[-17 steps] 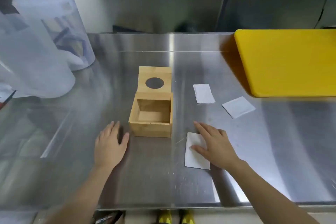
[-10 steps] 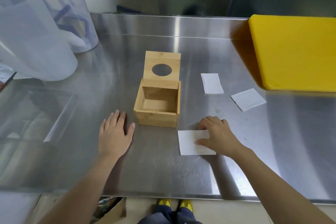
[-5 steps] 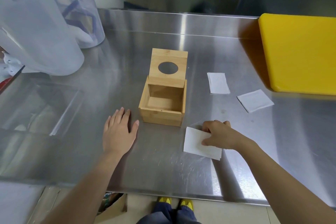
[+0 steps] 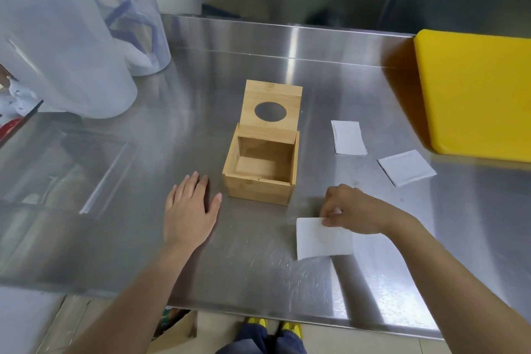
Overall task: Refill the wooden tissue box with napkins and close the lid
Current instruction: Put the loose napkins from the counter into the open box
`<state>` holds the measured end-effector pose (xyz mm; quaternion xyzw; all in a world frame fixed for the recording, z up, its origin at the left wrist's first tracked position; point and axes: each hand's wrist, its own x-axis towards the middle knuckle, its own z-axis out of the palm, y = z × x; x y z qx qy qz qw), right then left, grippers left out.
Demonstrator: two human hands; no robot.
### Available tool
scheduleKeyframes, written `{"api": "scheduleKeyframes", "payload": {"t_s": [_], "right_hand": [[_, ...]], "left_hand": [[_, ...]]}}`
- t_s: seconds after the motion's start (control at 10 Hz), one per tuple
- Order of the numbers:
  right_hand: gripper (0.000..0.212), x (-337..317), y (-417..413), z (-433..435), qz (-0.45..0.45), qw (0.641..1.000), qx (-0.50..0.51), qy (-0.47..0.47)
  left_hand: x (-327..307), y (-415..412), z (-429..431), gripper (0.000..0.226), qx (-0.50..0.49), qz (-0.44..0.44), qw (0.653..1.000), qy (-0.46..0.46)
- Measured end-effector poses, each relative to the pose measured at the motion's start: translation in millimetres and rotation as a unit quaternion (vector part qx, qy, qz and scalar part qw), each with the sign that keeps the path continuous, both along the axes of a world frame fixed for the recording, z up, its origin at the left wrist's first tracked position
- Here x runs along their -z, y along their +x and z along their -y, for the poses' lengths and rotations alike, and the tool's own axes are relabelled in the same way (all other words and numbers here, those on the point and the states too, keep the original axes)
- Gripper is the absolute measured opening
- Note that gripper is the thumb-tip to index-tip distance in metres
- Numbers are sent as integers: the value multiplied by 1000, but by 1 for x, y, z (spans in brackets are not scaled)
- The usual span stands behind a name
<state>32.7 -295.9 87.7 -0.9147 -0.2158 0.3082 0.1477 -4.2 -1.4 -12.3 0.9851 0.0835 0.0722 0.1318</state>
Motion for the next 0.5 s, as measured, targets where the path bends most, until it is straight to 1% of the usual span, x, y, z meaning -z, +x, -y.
{"api": "scheduleKeyframes", "payload": {"t_s": [0.1, 0.2, 0.3, 0.4, 0.5], "right_hand": [[16, -29, 4, -13, -5, 999, -26, 42], [10, -56, 12, -26, -32, 992, -20, 117], [8, -74, 25, -43, -67, 975, -3, 210], [11, -74, 43, -63, -47, 976, -5, 211], [11, -65, 58, -85, 17, 988, -29, 150]], "left_hand": [[0, 0, 0, 49, 0, 1, 1000, 0], [0, -1, 0, 50, 3, 2, 1000, 3], [0, 0, -1, 50, 2, 0, 1000, 4], [1, 1, 0, 49, 0, 2, 1000, 3], [1, 0, 0, 48, -4, 12, 1000, -5]]}}
